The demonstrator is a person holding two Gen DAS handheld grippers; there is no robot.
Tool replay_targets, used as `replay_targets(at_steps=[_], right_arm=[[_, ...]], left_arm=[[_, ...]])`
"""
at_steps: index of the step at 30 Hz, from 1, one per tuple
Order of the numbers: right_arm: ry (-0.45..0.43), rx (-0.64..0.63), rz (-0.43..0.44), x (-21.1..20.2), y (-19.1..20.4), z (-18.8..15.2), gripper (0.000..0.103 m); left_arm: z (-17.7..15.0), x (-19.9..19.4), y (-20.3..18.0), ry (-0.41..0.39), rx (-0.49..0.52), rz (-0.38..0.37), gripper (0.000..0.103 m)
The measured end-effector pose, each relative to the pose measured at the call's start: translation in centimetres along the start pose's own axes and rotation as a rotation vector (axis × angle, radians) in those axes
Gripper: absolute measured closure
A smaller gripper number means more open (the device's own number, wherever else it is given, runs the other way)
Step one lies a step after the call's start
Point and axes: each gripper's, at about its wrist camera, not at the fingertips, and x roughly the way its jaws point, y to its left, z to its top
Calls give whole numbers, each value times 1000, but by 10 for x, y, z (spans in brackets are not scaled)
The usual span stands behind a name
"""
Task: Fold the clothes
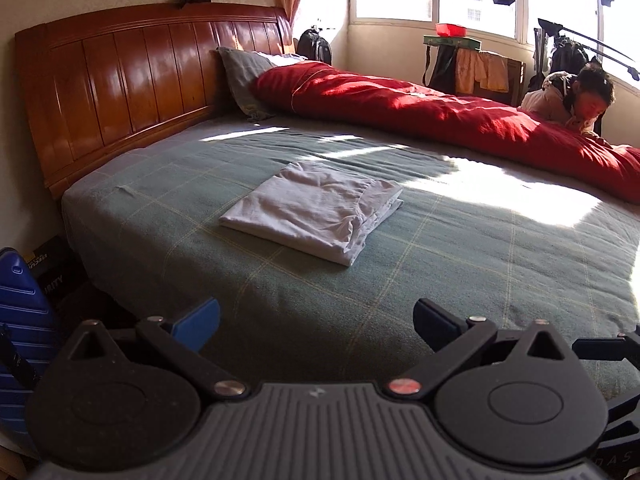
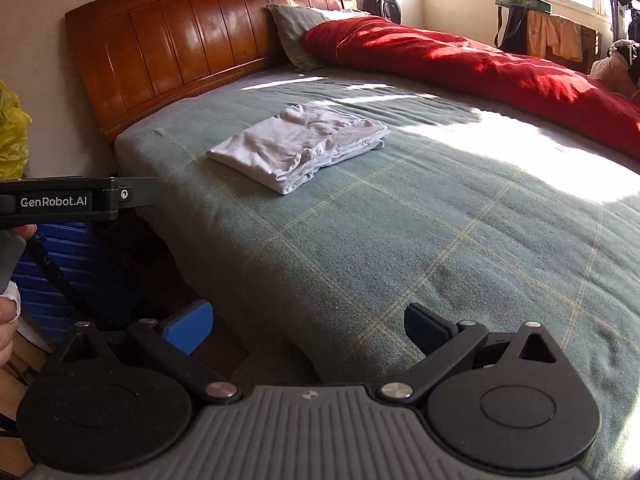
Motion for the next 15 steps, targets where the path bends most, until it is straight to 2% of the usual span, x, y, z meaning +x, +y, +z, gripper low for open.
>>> replay_targets(at_steps=[8, 15], right_arm=[[-21, -22, 9, -19, 15, -15, 0], [15, -34, -3, -19, 22, -32, 0]], left_arm=[[-21, -35, -15, -1, 33, -15, 0], [-32, -46, -7, 27, -14, -25, 0]])
